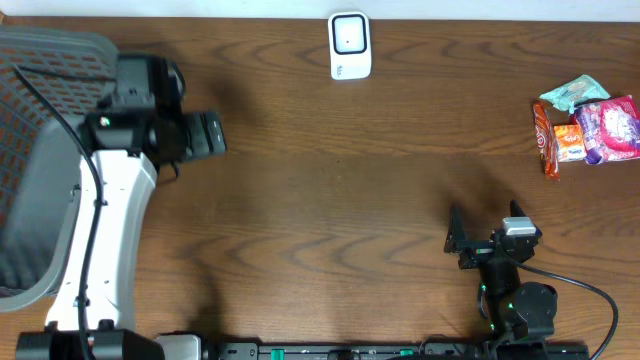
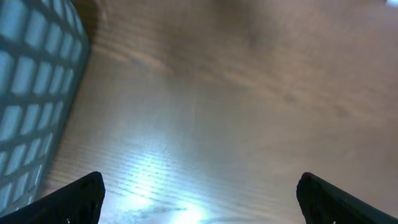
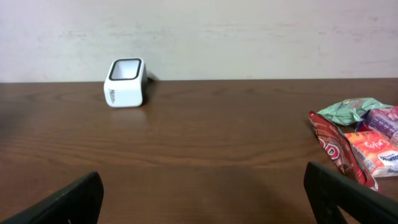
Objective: Scan the item barcode
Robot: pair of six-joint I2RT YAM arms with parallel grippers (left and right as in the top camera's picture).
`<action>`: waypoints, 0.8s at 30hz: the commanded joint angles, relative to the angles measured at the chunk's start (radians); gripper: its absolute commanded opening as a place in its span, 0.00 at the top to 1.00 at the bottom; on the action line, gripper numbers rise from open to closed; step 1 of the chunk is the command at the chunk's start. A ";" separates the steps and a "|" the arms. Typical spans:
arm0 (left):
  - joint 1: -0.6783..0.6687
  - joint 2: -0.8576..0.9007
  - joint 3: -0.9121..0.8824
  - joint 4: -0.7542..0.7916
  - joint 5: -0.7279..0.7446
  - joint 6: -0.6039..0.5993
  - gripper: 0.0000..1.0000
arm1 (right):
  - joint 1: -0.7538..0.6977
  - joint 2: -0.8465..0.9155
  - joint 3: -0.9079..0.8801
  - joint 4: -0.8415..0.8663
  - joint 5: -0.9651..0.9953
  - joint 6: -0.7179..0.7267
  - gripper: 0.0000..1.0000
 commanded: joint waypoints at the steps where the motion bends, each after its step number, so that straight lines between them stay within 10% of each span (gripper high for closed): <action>1: 0.003 -0.119 -0.147 0.064 -0.020 0.098 0.02 | -0.003 -0.007 -0.002 -0.005 -0.003 -0.015 0.01; 16: 0.003 -0.777 -0.957 0.765 -0.020 0.182 0.02 | -0.003 -0.007 -0.002 -0.005 -0.003 -0.015 0.01; 24: 0.003 -0.934 -1.064 0.810 -0.020 0.182 0.02 | -0.003 -0.007 -0.002 -0.005 -0.003 -0.015 0.01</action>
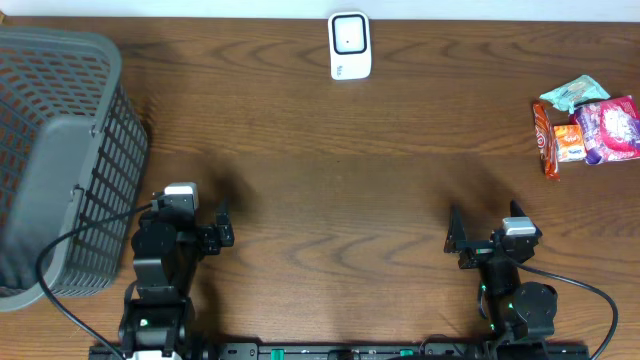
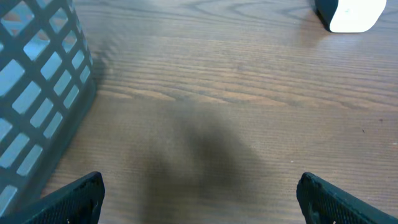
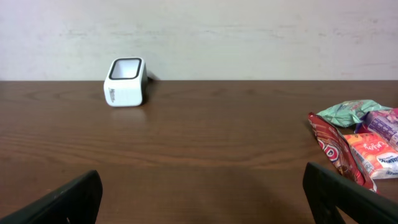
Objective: Scan the item barcode
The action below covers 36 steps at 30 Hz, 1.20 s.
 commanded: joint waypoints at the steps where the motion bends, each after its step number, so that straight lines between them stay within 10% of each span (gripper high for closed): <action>1: 0.003 -0.056 -0.021 0.009 -0.017 0.010 0.02 | -0.003 -0.006 -0.002 -0.005 -0.002 -0.015 0.01; 36: 0.005 -0.565 -0.271 0.060 -0.027 0.011 0.02 | -0.003 -0.006 -0.002 -0.005 -0.002 -0.015 0.01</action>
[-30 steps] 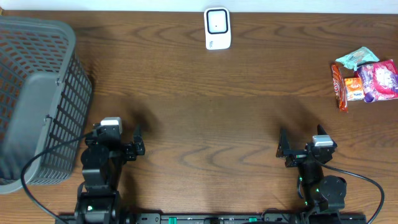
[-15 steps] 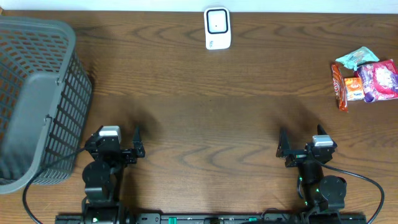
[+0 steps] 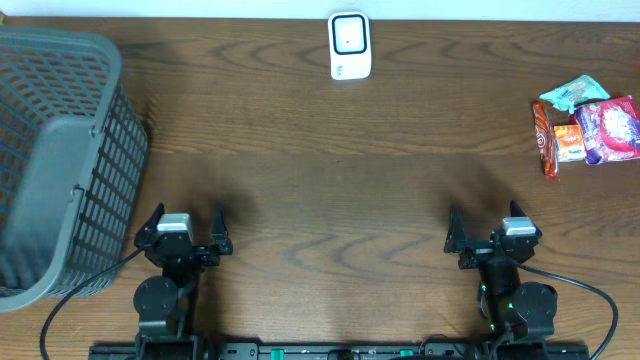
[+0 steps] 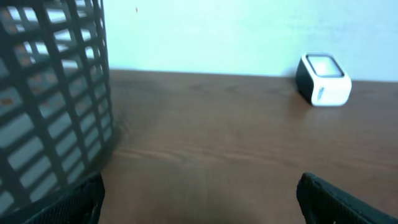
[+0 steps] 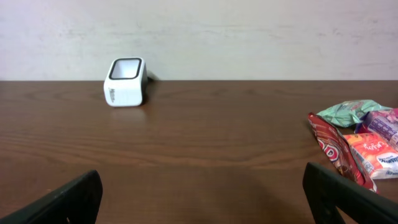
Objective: Scan the item barcode
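The white barcode scanner (image 3: 349, 45) stands at the table's far edge; it also shows in the left wrist view (image 4: 324, 88) and the right wrist view (image 5: 126, 82). Several snack packets (image 3: 590, 130) lie in a pile at the far right, among them a red one (image 5: 333, 149) and a green one (image 5: 351, 111). My left gripper (image 3: 183, 222) sits low at the front left, open and holding nothing (image 4: 199, 205). My right gripper (image 3: 487, 228) sits at the front right, also open and holding nothing (image 5: 200, 199). Both are far from the packets and the scanner.
A grey mesh basket (image 3: 55, 160) fills the left side of the table, close to the left arm, and its wall (image 4: 50, 106) takes up the left of the left wrist view. A pale wall rises behind the table's far edge.
The left arm has settled lower toward the front edge. Its camera, which looked down at the table, now faces level across it to the wall and scanner. The right arm has not moved.
At first the left arm was stretched out high over the table beside the basket, its gripper open. Then it was folded back near the front left. Now it sits low at the front edge. The right arm, scanner and packets stayed where they were.
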Robot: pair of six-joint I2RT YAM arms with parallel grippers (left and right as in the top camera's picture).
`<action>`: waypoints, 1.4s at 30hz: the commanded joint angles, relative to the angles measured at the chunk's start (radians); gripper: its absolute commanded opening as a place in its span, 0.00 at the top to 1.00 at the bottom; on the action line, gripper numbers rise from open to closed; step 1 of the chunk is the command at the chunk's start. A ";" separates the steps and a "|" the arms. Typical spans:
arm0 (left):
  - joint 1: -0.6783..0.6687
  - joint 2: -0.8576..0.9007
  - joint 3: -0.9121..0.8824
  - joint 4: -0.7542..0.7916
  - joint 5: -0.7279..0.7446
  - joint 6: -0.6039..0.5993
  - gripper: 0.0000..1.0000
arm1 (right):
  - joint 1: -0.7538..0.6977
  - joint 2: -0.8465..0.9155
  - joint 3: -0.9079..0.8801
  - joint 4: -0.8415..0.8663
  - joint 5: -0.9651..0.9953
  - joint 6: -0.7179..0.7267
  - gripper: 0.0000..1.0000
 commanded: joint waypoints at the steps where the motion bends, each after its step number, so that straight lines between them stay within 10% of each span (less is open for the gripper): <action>1: 0.005 -0.046 -0.004 -0.063 -0.012 0.010 0.02 | -0.003 -0.007 -0.002 -0.005 -0.003 -0.015 0.01; 42: 0.003 -0.046 -0.004 -0.067 -0.005 -0.021 0.02 | -0.003 -0.007 -0.002 -0.005 -0.003 -0.015 0.01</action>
